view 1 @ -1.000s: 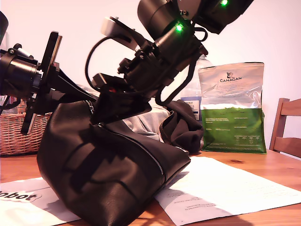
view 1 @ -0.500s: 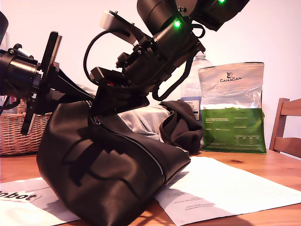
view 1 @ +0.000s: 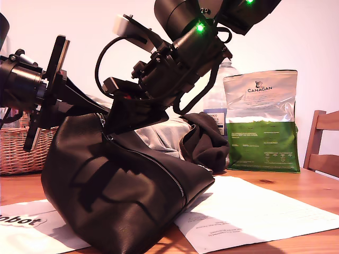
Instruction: Open the zipper in the zip bag in front of you
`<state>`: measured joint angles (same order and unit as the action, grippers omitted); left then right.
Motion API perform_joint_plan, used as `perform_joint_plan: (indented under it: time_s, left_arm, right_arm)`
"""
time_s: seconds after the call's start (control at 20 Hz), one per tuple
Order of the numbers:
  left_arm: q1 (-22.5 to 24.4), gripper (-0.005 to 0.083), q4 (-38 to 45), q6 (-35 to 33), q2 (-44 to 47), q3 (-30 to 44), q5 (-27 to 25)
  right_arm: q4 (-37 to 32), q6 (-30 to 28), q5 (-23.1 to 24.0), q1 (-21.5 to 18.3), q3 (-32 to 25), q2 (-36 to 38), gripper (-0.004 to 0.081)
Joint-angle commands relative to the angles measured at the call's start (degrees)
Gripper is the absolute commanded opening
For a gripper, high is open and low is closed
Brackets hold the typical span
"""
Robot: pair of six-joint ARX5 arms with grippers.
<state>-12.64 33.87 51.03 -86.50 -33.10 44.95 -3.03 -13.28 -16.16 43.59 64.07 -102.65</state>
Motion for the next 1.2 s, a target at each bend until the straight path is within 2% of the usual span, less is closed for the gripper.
perform_joint_plan:
  time_s: [0.0,0.25,0.4,0.6,0.75,0.9,1.15]
  left_arm:
    - [-0.1,-0.0024,0.5,-0.2,0.1,0.1,0.5]
    - [-0.1,-0.0024,0.5,-0.2,0.1,0.1,0.4]
    - [-0.1,-0.0024,0.5,-0.2,0.1,0.1,0.4]
    - [-0.1,-0.0024,0.5,-0.2,0.1,0.1,0.4]
    - [-0.1,-0.0024,0.7,-0.2,0.1,0.1,0.4]
    - [-0.1,-0.0024,0.7,-0.2,0.1,0.1,0.4]
    - [-0.1,-0.0024,0.7,-0.2,0.1,0.1,0.4]
  right_arm:
    - [-0.5,0.4,-0.3,0.4,0.7,0.9,0.012]
    - [-0.6,0.2,-0.3,0.7,0.7,0.9,0.0117]
    - [-0.6,0.2,-0.3,0.7,0.7,0.9,0.0062]
    - [-0.6,0.2,-0.3,0.7,0.7,0.9,0.0067]
    - [-0.6,0.0,-0.3,1.3,0.7,0.9,0.0078]
    - [-0.7,-0.1,0.1,2.1,0.7,0.9,0.0192]
    - [-0.8,-0.2,3.7,2.3,0.7,0.9,0.0193]
